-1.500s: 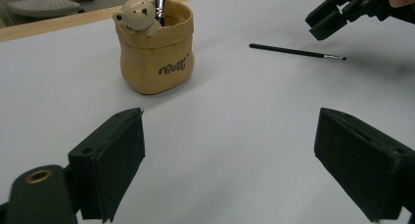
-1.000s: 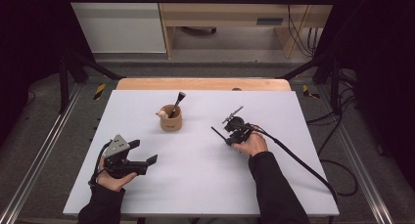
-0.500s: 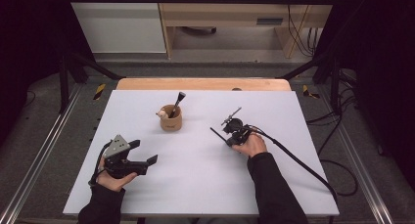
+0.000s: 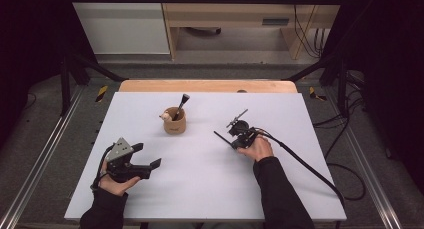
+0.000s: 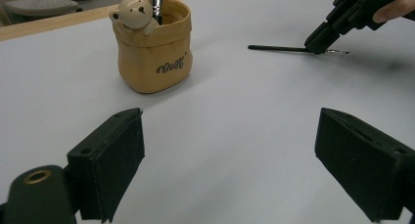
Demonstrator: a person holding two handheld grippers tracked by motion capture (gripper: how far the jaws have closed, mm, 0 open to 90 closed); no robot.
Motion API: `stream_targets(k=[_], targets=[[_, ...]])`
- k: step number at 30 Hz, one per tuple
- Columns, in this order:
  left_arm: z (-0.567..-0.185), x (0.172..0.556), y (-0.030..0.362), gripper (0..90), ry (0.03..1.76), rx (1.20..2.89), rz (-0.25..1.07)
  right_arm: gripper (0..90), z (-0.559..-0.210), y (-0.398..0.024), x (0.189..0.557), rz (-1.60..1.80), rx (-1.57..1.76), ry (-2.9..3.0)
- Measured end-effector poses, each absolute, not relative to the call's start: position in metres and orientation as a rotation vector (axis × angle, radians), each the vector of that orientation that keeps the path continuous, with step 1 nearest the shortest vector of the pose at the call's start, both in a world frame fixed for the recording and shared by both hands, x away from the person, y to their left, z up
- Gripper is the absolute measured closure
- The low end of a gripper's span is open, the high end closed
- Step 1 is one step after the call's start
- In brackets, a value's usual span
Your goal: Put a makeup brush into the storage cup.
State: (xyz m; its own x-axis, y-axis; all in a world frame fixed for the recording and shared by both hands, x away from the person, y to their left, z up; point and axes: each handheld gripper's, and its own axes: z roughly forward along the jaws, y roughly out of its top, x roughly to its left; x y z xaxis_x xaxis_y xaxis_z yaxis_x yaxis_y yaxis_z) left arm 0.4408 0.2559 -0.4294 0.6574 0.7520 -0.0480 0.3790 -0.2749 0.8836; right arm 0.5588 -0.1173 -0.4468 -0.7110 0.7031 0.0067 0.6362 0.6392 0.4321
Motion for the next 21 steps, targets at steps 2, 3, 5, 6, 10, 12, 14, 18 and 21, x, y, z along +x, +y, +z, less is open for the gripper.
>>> stream_targets(k=[2,3,5,6,10,12,14,18,21], targets=[[-0.429,0.441,0.256,10.2,0.890,1.891,0.479,85.9,-0.443,-0.119,0.557,0.635,1.097,2.694],[-0.429,0.441,0.256,10.2,0.889,1.891,0.479,85.9,-0.440,-0.119,0.556,0.642,1.111,2.692],[-0.429,0.441,0.256,10.3,0.889,1.893,0.479,86.0,-0.436,-0.121,0.554,0.644,1.091,2.697],[-0.429,0.441,0.256,10.2,0.889,1.892,0.480,85.9,-0.434,-0.122,0.553,0.657,1.077,2.700],[-0.429,0.440,0.255,10.2,0.889,1.892,0.479,86.0,-0.430,-0.123,0.550,0.663,1.072,2.711],[-0.429,0.440,0.255,10.3,0.888,1.892,0.478,86.0,-0.432,-0.122,0.549,0.637,1.075,2.722],[-0.429,0.440,0.255,10.2,0.886,1.893,0.479,86.0,-0.438,-0.121,0.550,0.617,1.067,2.723],[-0.429,0.440,0.256,10.3,0.887,1.892,0.481,86.0,-0.445,-0.120,0.551,0.594,1.071,2.737],[-0.429,0.440,0.255,10.3,0.887,1.892,0.481,86.0,-0.443,-0.120,0.551,0.612,1.062,2.738]])
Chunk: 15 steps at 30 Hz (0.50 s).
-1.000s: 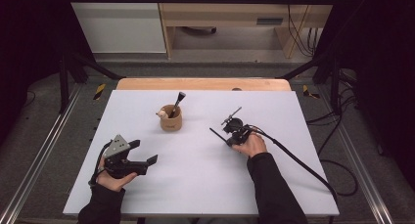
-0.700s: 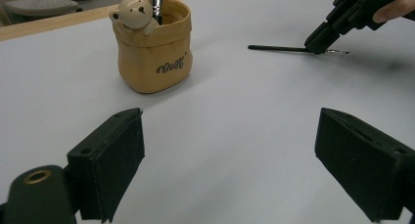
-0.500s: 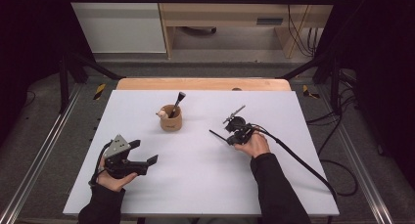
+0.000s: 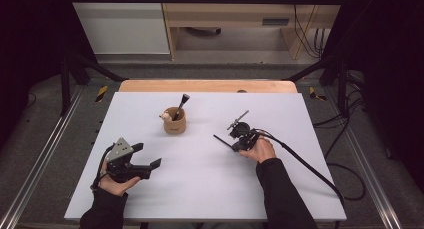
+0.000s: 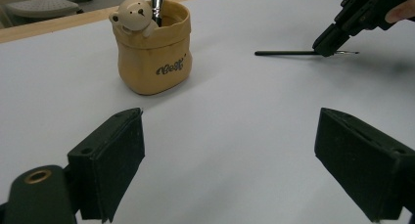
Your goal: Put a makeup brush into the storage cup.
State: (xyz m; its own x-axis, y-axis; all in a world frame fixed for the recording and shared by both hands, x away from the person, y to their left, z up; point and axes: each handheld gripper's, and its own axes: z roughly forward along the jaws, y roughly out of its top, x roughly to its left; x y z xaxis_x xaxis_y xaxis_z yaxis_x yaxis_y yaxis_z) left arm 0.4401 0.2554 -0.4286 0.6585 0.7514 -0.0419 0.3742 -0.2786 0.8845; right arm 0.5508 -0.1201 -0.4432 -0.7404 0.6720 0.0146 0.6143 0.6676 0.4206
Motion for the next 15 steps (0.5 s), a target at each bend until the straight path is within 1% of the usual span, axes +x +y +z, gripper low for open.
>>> stream_targets(k=[15], targets=[[-0.428,0.439,0.252,10.3,0.879,1.892,0.478,86.0,-0.413,-0.129,0.535,0.747,1.020,2.711]])
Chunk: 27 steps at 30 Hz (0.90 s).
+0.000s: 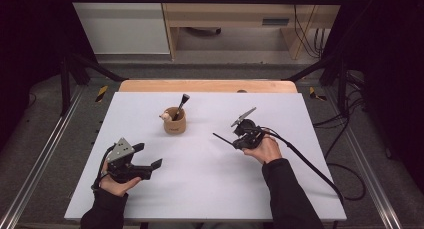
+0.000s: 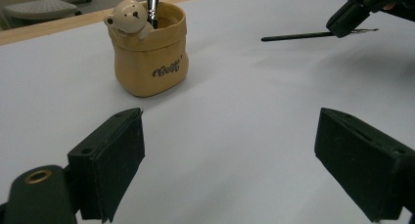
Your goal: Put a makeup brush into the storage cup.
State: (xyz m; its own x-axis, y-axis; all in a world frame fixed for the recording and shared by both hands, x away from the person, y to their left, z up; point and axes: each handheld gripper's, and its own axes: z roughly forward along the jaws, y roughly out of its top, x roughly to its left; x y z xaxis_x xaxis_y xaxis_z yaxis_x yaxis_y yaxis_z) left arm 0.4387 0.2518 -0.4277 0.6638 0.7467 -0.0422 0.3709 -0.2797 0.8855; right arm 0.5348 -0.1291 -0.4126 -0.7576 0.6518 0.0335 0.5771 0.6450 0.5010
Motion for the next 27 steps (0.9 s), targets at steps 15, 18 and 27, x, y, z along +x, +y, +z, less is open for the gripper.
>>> stream_targets(k=[15,18,27], targets=[[-0.423,0.436,0.244,10.3,0.844,1.902,0.479,86.1,-0.392,-0.133,0.510,0.865,0.935,2.730],[-0.422,0.435,0.243,10.3,0.836,1.905,0.479,86.1,-0.389,-0.134,0.505,0.877,0.917,2.736],[-0.416,0.434,0.235,10.3,0.797,1.922,0.475,86.0,-0.381,-0.134,0.491,0.939,0.865,2.738]])
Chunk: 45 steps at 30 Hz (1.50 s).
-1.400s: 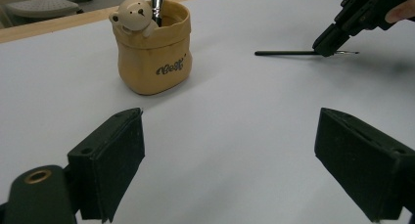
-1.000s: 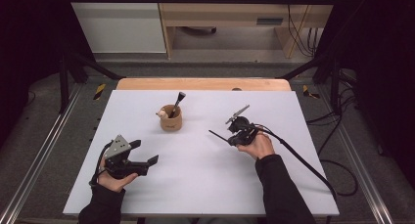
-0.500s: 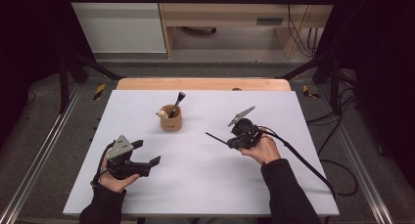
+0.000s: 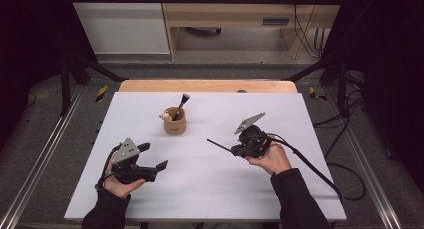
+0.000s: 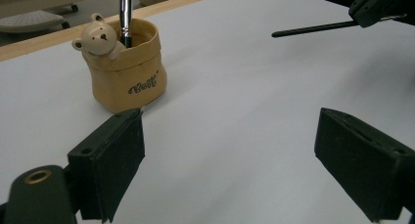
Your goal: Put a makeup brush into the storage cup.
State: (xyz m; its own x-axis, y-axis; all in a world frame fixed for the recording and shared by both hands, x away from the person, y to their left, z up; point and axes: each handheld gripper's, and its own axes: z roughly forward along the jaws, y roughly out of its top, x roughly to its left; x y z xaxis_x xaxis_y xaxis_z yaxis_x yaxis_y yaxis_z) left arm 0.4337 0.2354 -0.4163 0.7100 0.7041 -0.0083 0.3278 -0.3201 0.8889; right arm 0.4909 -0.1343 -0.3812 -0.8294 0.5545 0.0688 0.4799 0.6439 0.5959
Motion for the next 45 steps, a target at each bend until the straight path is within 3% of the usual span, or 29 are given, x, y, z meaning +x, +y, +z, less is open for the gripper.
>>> stream_targets(k=[45], targets=[[-0.370,0.443,0.144,10.2,0.426,2.217,0.591,86.0,-0.368,-0.131,0.462,1.035,0.766,2.789]])
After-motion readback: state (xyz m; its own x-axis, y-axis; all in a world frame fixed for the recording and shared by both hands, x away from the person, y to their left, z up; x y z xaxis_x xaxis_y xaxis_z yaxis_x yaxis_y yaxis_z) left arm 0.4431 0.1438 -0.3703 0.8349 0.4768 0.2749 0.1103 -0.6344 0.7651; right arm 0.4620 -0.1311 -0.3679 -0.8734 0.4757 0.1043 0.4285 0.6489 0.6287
